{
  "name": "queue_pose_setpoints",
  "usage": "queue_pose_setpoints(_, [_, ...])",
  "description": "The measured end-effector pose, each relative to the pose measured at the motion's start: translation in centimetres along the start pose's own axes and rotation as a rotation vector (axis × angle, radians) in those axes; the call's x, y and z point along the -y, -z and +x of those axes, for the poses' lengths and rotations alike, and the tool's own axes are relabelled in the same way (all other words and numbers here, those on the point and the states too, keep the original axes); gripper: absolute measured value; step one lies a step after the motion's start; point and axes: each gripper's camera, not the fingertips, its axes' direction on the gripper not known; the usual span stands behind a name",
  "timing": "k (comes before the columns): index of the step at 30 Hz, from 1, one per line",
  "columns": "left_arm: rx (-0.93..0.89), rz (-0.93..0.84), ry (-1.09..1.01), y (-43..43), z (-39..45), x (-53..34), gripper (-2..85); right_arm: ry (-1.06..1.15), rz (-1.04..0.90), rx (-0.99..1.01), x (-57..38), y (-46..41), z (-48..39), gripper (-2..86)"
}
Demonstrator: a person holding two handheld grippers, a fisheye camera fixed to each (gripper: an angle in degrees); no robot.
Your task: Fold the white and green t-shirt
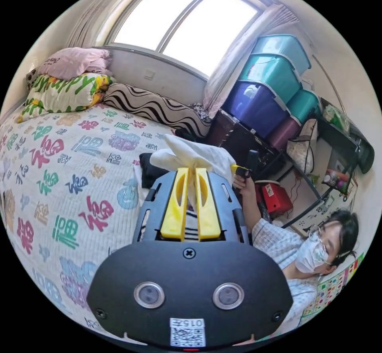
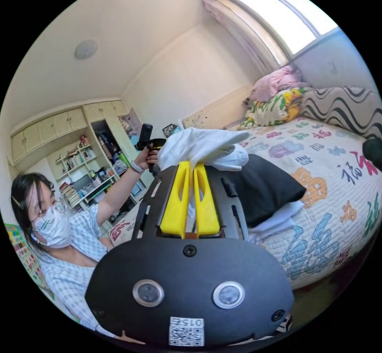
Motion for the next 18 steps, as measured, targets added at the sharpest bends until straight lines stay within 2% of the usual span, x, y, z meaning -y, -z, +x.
queue_pose_setpoints(4, [0.061,-0.052,0.138,-11.0,-8.0,2.5,-0.1,-0.247,-0.078,-0.142,-3.5,-1.2,9.9,0.6])
queue_pose_setpoints(6, [0.121,-0.087,0.236,-14.5,-11.5,1.1,-0.3,-0.331,-0.053,-0.029,-5.9,-0.9,13.1,0.9])
queue_pose_setpoints(7, [0.11,-0.066,0.265,-15.5,-13.1,-0.3,-0.4,-0.364,0.019,0.083,-7.5,0.4,14.2,1.1])
queue_pose_setpoints(8, [0.046,-0.011,0.286,-15.5,-14.3,-2.0,-0.4,-0.369,0.07,0.139,-9.0,1.9,14.6,1.3])
queue_pose_setpoints(10, [-0.023,0.058,0.321,-14.3,-15.2,-4.3,-0.3,-0.35,0.088,0.122,-10.9,4.3,14.1,1.8])
queue_pose_setpoints(12, [0.013,0.062,0.302,-12.3,-14.7,-6.1,0.2,-0.315,0.088,0.079,-12.5,6.5,12.7,2.9])
queue_pose_setpoints(14, [0.075,0.021,0.233,-9.3,-12.3,-8.4,3.6,-0.245,0.001,0.076,-14.2,7.6,9.8,6.1])
queue_pose_setpoints(18, [0.064,-0.054,0.1,-6.6,-5.1,-13.6,8.8,-0.123,-0.223,0.121,-15.8,5.5,4.8,9.3])
